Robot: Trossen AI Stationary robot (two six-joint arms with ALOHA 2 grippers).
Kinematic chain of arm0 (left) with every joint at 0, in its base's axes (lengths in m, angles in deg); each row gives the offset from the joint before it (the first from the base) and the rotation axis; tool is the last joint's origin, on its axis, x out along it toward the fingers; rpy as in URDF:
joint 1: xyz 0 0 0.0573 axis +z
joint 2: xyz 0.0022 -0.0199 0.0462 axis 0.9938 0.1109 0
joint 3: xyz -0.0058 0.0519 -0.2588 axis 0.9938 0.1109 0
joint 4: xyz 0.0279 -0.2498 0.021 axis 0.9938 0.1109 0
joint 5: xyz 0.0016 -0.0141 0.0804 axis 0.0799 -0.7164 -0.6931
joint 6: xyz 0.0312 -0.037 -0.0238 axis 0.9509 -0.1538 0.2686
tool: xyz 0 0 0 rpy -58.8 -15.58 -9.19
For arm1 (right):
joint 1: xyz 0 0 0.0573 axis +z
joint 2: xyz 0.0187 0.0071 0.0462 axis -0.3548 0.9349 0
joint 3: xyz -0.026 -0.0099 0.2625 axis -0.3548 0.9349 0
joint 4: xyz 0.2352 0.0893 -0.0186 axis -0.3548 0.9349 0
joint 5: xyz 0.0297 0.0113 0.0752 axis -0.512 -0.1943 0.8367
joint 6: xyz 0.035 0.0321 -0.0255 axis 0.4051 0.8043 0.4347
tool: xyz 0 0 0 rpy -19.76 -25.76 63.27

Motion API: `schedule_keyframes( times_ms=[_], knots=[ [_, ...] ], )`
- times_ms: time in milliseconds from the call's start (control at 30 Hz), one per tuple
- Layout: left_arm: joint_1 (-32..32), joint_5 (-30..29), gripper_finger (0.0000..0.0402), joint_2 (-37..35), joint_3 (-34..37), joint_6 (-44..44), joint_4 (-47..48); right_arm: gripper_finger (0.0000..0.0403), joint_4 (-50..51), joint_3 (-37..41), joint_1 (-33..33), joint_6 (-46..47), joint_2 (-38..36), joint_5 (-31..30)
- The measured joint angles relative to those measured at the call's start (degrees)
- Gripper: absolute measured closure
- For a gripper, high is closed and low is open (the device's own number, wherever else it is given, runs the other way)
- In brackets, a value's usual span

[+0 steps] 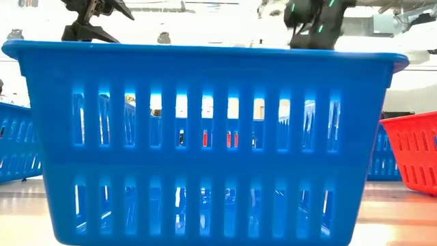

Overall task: Stack baskets by color
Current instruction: Stack the bottom right blue bin on top of the top blue bin

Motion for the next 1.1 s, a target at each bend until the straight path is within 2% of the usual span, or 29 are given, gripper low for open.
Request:
schedule_keyframes(
  times_ms=[167,333,400,500,700,1100],
  knots=[
    [0.0,2.63,0.0139,0.0,0.0,0.14,0.92,0.0248,2.36,0.0,18.32,15.33,-5.54,-5.72],
    [0.0,3.56,0.0139,-0.02,0.0,0.2,1.21,0.022,1.18,-0.02,36.77,33.82,-4.35,-13.2],
    [0.0,4.2,0.0139,0.0,0.0,0.38,1.17,0.0217,-0.99,0.02,42.72,36.05,-2.49,-15.23],
    [0.0,5.26,0.0139,-0.01,0.0,1.03,1.06,0.0218,-8.56,0.0,49.18,33.78,2.18,-15.73],
    [0.0,8.24,0.0139,0.0,0.0,2.12,1.21,0.0228,-20.12,-1.67,52.03,23.52,12.84,-9.18],
    [0.0,10.16,0.0139,-0.02,0.0,6.24,1.29,0.0203,-23.84,-15.42,48.03,6.13,31.95,-7.93]
  ],
)
